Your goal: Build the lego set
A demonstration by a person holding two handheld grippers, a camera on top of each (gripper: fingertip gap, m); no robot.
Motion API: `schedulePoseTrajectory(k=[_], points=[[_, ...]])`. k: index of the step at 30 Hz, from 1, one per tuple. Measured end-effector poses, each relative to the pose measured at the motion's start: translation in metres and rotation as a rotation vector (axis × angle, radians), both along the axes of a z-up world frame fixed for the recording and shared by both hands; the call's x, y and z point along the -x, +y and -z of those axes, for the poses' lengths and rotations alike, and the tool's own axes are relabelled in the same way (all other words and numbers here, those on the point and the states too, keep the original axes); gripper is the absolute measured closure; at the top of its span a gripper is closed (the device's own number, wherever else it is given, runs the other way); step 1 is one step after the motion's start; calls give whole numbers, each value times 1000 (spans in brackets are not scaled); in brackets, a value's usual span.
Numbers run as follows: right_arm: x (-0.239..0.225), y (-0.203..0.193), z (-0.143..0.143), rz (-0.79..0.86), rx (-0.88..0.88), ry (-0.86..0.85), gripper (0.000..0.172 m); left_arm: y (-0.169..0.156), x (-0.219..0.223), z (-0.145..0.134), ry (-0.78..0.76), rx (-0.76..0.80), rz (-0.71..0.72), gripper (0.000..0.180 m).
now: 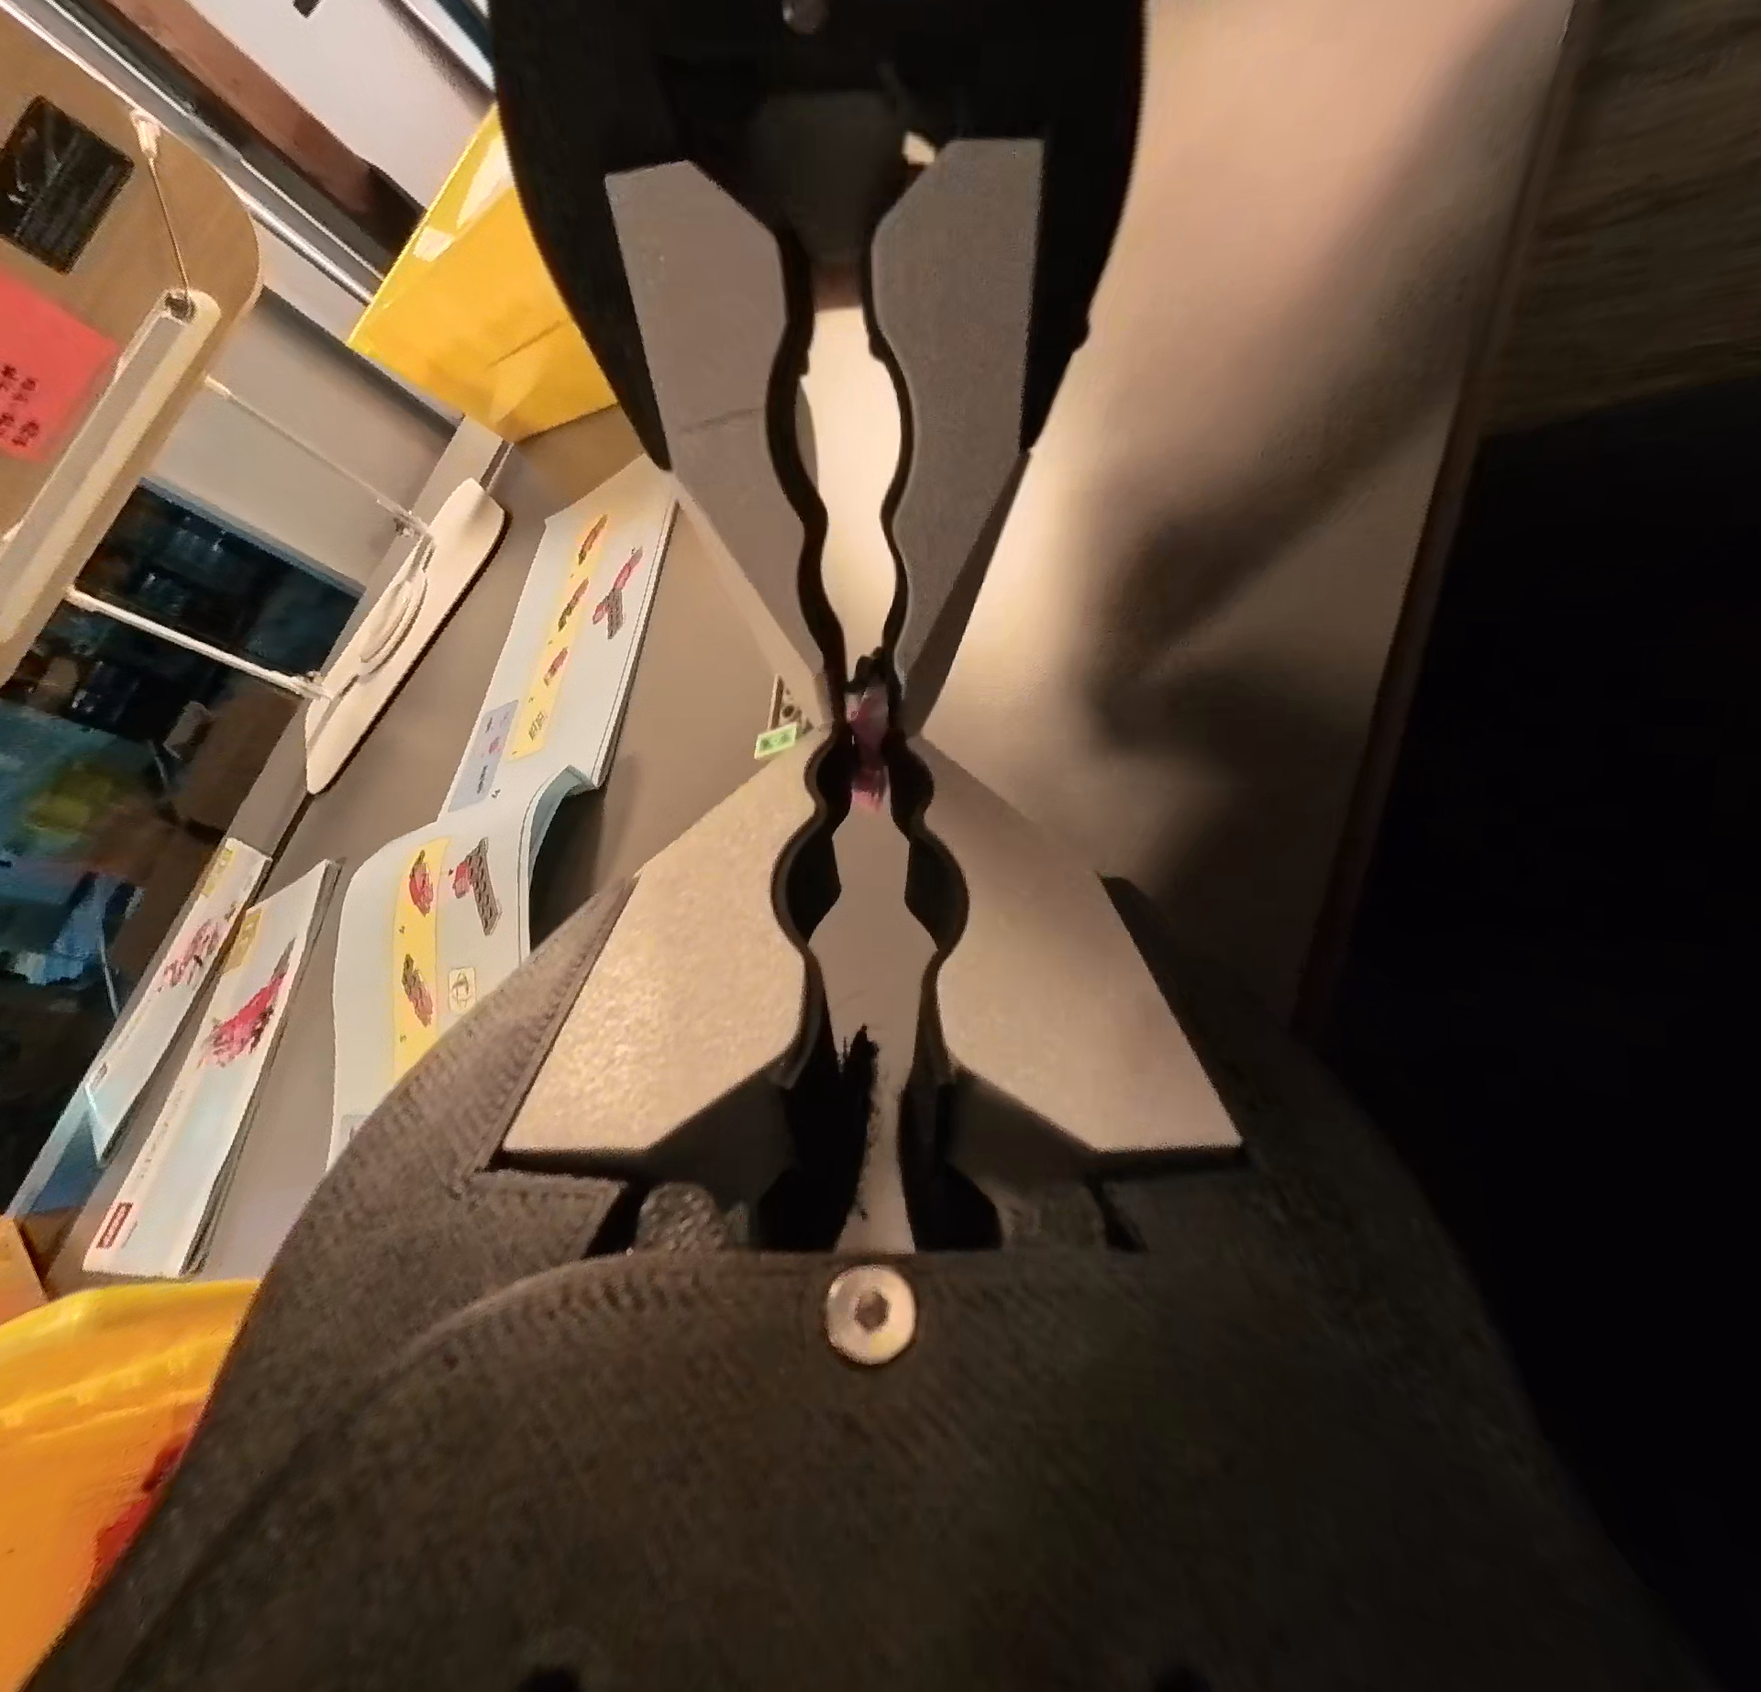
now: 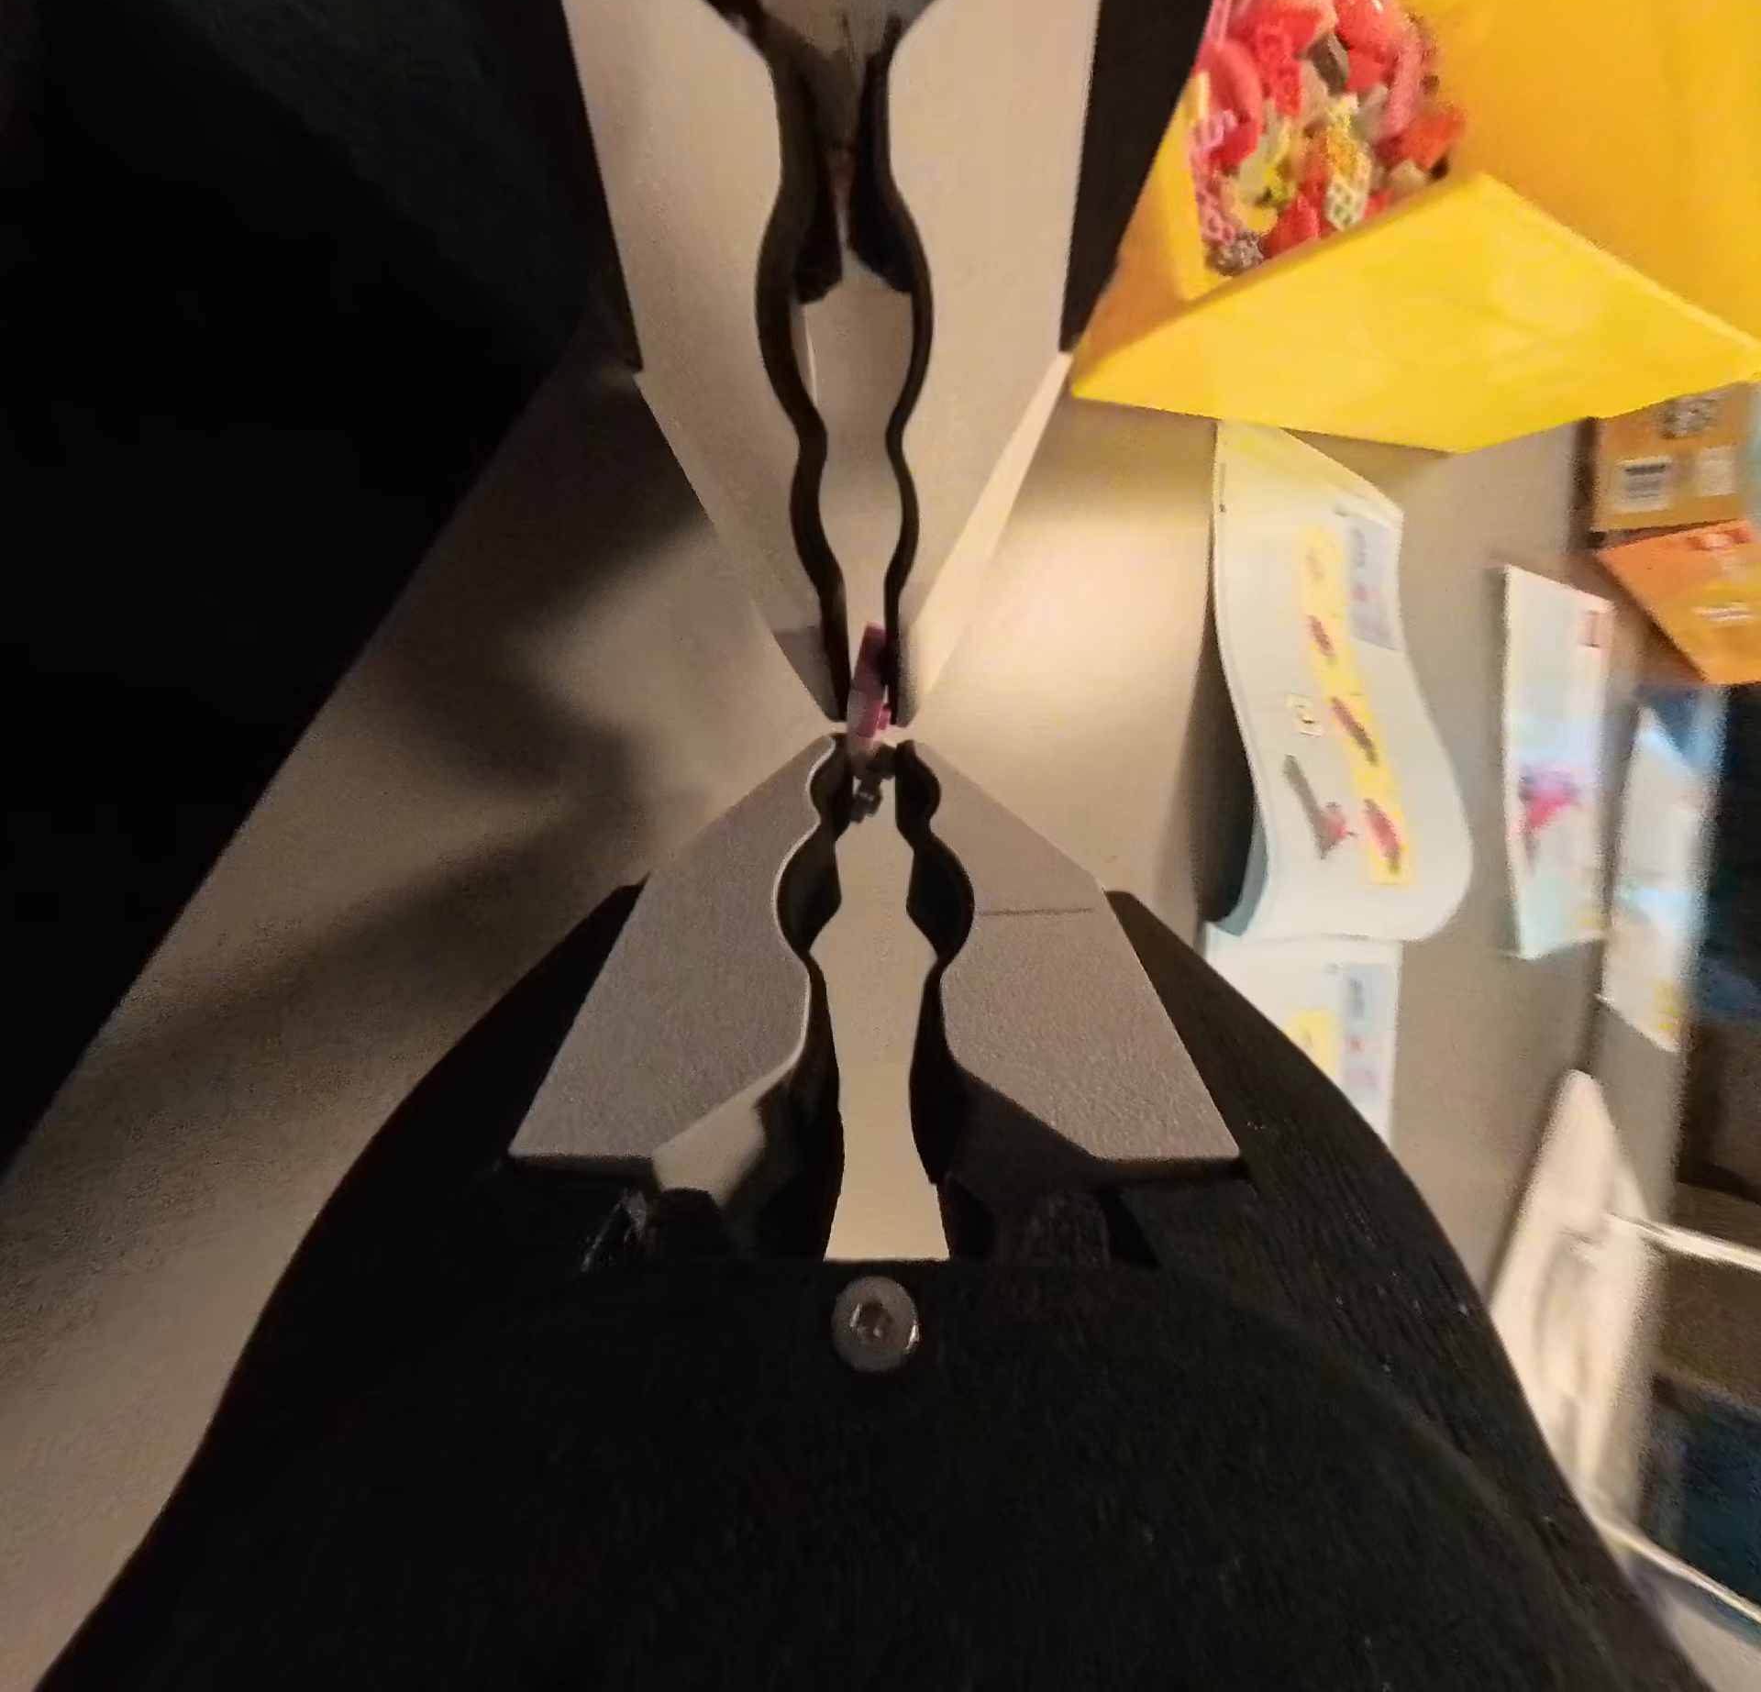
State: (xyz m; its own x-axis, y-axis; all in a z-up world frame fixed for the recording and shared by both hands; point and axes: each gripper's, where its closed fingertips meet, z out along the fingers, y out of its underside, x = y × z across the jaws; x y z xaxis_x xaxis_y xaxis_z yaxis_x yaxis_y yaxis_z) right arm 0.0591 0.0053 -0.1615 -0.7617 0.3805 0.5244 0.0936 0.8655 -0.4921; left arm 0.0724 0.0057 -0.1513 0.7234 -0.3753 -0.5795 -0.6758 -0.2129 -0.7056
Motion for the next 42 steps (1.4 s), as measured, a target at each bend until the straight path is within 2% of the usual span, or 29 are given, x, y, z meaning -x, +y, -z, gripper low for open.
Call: schedulePoseTrajectory(k=[2,4,9,11,14,16,17,19,21,25,28,31,36,42], points=[[-2,0,0,-23,54,-28,166,0,-2,-1,-6,-5,12,174],[-1,1,1,-30,35,-6,166,1,-2,1,-10,-3,9,174],[7,7,2,-33,-288,181,167,4,4,4,-21,11,-22,175],[11,9,-4,-12,-306,251,166,5,7,-1,-52,-17,-50,175],[16,10,-23,32,-177,338,165,7,7,-23,-263,-80,-75,171],[18,13,-34,59,-148,400,165,5,8,-39,-466,-111,-76,148],[18,14,-38,63,-146,439,165,4,11,-42,-547,-99,-87,142],[17,10,-42,57,-127,480,165,3,12,-46,-660,-76,-82,141],[16,7,-45,48,-135,530,165,3,11,-47,-721,-59,-82,150],[15,5,-54,45,-164,614,165,2,5,-46,-772,-13,-74,153],[15,4,-60,47,-188,662,165,2,4,-54,-813,-40,-73,164],[16,6,-66,61,-234,714,165,4,6,-57,-848,-50,-112,165],[16,6,-68,68,-309,766,165,3,7,-56,-786,-36,-170,165],[14,5,-72,44,-388,799,166,2,6,-62,-699,-106,-167,166]])
